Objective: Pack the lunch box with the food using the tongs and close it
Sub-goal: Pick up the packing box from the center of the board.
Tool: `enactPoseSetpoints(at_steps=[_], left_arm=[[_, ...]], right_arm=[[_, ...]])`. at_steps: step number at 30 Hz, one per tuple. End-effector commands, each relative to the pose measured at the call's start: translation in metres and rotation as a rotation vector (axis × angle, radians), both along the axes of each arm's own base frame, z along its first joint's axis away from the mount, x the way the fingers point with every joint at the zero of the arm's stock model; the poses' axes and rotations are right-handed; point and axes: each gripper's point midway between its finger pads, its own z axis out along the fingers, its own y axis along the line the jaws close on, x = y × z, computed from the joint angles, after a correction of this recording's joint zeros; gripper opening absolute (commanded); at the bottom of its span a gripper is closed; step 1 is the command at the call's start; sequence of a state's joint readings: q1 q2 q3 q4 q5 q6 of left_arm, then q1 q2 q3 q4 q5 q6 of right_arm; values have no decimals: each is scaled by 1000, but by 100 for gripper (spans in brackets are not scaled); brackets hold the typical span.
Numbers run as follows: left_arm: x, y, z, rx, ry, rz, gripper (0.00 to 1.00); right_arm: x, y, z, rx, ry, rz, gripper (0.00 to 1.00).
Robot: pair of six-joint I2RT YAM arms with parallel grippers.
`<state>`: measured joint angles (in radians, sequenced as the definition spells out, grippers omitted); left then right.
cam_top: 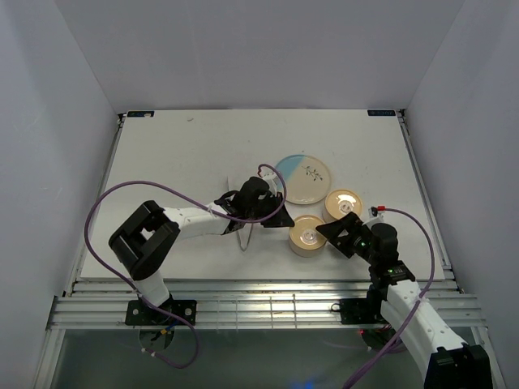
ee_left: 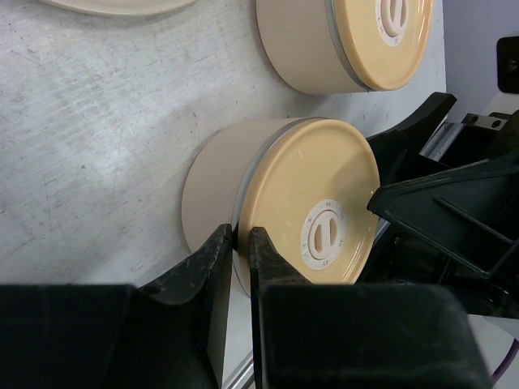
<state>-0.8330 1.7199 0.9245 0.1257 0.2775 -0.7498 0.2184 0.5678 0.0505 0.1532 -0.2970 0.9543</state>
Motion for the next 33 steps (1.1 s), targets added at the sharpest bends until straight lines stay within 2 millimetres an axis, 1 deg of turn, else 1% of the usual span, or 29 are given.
enactPoseSetpoints(at_steps=[1, 5, 14, 20, 33], left_arm=[[-13, 17, -25, 83, 55, 4, 0], [-15, 20, -29, 92, 59, 6, 0], [-16, 19, -29, 85, 61, 5, 0], [-17, 22, -32, 90, 62, 10, 0], [-16, 19, -32, 81, 66, 10, 0]], right_arm=[[-19, -5, -43, -29, 110, -7, 90], [-21, -5, -47, -27, 114, -11, 90], [-27, 0, -54, -12, 142, 5, 90], [-30, -2, -61, -32, 161, -2, 90], [-31, 4, -62, -19, 161, 11, 90]])
